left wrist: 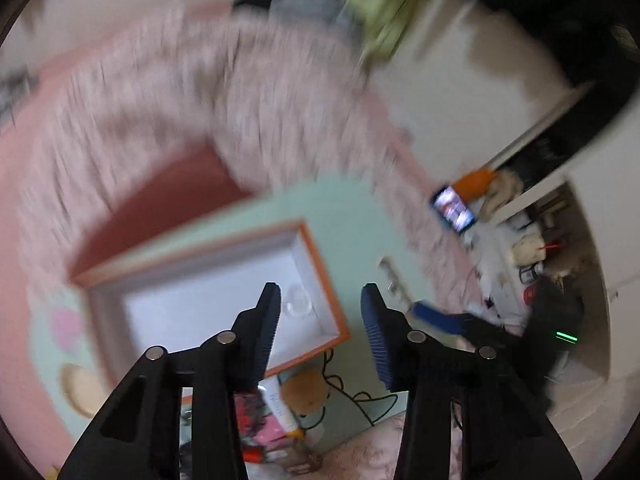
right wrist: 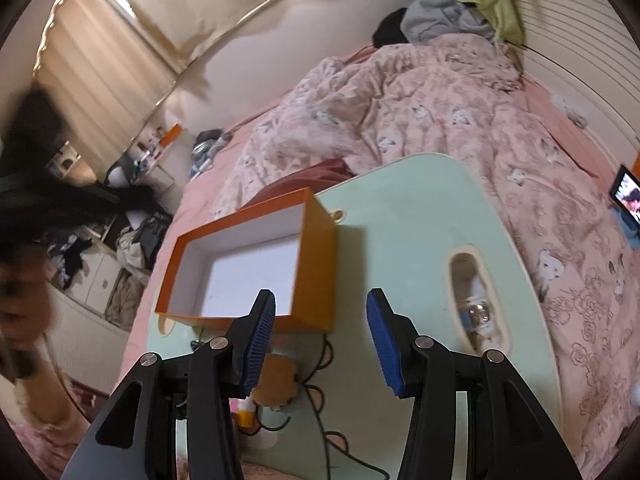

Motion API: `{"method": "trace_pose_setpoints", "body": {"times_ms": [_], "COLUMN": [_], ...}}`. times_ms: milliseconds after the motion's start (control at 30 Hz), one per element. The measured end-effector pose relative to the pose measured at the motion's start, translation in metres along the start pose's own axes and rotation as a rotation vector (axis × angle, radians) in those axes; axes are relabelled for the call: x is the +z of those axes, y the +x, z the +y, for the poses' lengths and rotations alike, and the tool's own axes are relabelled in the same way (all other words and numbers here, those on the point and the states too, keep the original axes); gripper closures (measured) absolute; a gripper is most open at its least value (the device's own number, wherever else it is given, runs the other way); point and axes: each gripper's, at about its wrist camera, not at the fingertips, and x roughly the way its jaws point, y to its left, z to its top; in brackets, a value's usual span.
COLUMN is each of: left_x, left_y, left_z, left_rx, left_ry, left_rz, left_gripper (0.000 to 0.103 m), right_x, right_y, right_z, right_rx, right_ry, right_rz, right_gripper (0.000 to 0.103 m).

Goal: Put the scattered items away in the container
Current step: 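Reach the left tool into the box toward the clear heart-shaped piece, then grasp the clear heart-shaped plastic piece with the left tool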

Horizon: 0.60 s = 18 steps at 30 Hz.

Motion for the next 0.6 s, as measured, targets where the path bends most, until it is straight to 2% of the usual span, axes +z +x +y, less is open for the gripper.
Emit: {"method": "trace_pose_setpoints", "body": {"times_ms": [100,200,300,433,533,600], "left_x": [-0.003,-0.006,-0.003,-0.009,-0.012,-0.014], "left_y": [0.048,0.076,0.087,0.095,0.101,0.109], "left_z": [-0.003,-0.012,-0.002,0.007,0.008,0.007], "left_rx": [0.008,0.082,0.142,0.126,0.053,0.080], "left_ry": [-0.005,0.023,0.002,0.003,0.004,0.021], "left_rz": [0.086,0.110,0.105,0.136,0.159,0.171], "left_gripper": [0.065,0.065,0.065,0.067,0.069,0.069], "right_x": [0.002,0.002,0.001,0.000,-0.001,-0.002], "right_y": [-0.002,-0.003,-0.003,-0.001,0.003,0.005], "right_z": [-0.005,-0.005,-0.003,-0.001,0.000,-0.001], "right_rx": [0.001,0.013,0.018,0.026,0.030,0.032], "right_ry": [0.013,0.018,0.011,0.007,0.013,0.014], "right_rz": [-0.005,-0.003,-0.001,0.003,0.011,0.018], "right_gripper": [0.056,0.056,0.055,0.054,0.054,0.054]}}
